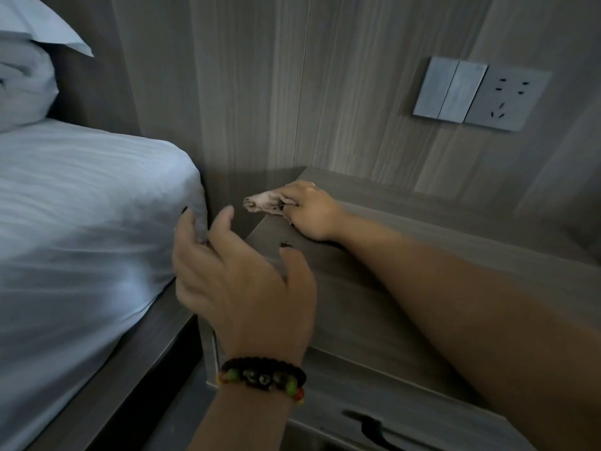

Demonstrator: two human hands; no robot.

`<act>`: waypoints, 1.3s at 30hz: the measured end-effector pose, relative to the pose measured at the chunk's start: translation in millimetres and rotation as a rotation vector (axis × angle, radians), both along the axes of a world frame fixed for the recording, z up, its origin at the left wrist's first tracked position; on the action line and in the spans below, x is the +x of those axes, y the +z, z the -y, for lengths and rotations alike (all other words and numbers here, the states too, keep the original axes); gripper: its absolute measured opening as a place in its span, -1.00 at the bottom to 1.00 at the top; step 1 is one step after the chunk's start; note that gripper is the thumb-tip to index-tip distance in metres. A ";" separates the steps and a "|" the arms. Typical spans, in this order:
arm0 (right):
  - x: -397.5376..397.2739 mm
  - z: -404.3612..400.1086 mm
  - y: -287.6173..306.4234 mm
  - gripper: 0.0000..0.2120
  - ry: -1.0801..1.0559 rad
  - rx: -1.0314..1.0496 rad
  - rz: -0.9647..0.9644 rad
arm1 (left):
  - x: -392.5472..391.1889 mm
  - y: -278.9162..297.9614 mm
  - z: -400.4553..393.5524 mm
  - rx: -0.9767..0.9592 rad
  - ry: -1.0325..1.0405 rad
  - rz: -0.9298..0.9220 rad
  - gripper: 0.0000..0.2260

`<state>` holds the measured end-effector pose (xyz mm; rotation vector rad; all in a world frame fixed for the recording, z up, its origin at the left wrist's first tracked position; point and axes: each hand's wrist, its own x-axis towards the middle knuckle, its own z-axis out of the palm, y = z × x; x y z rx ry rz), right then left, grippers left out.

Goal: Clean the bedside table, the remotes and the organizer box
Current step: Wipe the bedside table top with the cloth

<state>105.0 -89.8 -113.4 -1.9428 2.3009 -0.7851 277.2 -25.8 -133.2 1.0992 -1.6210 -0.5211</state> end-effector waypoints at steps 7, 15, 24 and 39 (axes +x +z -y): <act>-58.3 42.3 2.1 -0.73 -0.110 0.092 0.038 | -6.7 -3.6 1.9 -0.093 -0.020 0.110 -0.51; -107.8 31.0 3.8 -0.68 -0.289 0.139 0.007 | -4.5 -5.9 6.7 -0.123 -0.023 0.121 -0.57; -104.8 -6.0 4.8 -0.64 -0.486 0.186 -0.066 | -3.6 -4.4 6.3 -0.088 -0.045 0.118 -0.56; -102.8 -129.7 5.0 -0.65 -0.389 0.085 -0.007 | -3.9 -4.4 4.4 -0.099 -0.048 0.002 -0.59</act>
